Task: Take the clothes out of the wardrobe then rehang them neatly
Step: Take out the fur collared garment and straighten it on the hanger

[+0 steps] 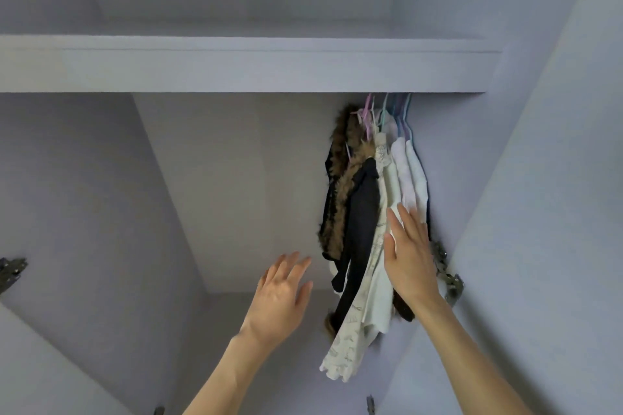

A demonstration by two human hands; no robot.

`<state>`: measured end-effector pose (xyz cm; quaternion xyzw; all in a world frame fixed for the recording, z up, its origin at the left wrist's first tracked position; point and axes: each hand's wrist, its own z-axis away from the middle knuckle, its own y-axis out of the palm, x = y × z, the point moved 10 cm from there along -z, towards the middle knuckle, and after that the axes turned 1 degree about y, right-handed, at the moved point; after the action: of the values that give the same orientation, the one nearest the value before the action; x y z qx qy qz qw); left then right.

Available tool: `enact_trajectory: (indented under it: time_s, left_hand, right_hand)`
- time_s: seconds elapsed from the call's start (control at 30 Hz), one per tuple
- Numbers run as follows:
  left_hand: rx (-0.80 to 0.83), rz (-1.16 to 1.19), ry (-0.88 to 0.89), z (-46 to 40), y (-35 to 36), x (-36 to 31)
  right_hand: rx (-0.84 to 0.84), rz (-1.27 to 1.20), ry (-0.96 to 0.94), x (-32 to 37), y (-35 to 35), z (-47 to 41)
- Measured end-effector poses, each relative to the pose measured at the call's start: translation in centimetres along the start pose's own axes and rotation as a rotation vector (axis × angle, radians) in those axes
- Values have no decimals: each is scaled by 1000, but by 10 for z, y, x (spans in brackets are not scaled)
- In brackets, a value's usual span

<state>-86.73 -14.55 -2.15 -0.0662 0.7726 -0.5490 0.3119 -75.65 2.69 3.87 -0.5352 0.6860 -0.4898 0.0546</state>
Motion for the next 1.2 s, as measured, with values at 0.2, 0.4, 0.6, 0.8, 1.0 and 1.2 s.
enact_trajectory:
  time_s: [0.2,0.4,0.6,0.8,1.0,1.2]
  left_hand:
    - [-28,91,82,-95,-1,-39]
    - [-105,189,108,-156,-1,-74]
    - [-73,206,51,-180,3,-75]
    - [-34,267,37,-186,6,-68]
    - [-189,238,-67,-184,-16,-54]
    - [-339,211,-169,-185,-38,-20]
  right_hand:
    - [-48,39,-92,-21,20,-66]
    - [-86,9,-87,-33,38,-71]
    - [-105,14,-97,-38,39,-69]
    - [-97,48,-69,-35,44,-67]
    - [-112,54,-61,-39,43,-66]
    - [-105,74,-71,-36,42,-66]
